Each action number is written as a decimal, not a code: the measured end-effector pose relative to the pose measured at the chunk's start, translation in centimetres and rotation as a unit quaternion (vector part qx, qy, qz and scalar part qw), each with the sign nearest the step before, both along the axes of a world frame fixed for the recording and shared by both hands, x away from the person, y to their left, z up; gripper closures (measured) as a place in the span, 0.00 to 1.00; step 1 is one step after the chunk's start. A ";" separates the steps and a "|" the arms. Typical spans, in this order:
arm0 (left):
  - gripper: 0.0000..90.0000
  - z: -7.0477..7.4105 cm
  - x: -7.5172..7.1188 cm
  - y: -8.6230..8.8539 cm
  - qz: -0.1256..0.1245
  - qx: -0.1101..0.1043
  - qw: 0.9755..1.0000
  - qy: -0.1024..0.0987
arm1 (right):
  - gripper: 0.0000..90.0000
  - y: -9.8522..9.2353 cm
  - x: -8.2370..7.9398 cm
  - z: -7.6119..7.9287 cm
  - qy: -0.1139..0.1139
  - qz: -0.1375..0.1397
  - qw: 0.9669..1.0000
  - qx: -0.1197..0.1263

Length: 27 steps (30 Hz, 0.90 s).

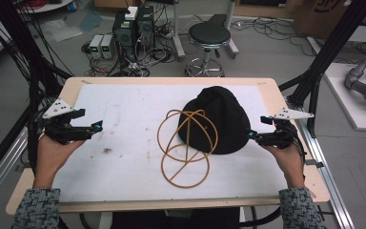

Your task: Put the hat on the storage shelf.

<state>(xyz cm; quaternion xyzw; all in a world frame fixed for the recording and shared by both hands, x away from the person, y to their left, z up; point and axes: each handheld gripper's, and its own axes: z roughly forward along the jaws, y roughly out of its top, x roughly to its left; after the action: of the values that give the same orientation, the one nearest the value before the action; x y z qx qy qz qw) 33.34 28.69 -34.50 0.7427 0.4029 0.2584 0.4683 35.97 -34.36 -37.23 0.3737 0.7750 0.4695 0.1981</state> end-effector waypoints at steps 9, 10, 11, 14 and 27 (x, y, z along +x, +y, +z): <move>0.20 0.1 -0.1 0.0 0.000 0.004 1.000 0.001 | 0.16 0.3 0.1 0.0 -0.002 0.002 1.000 -0.002; 0.20 0.1 -0.1 0.0 0.000 0.006 1.000 0.001 | 0.16 0.3 0.2 0.0 -0.004 0.002 1.000 -0.002; 0.20 0.0 -0.2 0.0 0.001 0.007 1.000 0.001 | 0.16 0.3 0.2 0.1 -0.004 0.001 1.000 -0.001; 0.20 0.0 -0.2 0.0 0.002 0.012 1.000 0.002 | 0.16 0.3 0.2 0.6 -0.014 -0.003 1.000 0.010; 0.20 0.0 -0.2 0.1 0.002 0.008 1.000 0.006 | 0.17 2.1 2.2 1.4 -0.017 0.007 1.000 0.007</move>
<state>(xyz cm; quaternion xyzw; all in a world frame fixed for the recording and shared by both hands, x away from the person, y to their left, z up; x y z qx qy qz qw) 33.18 28.75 -34.54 0.7474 0.4054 0.2581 0.4588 38.19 -32.31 -35.83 0.3618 0.7709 0.4824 0.2052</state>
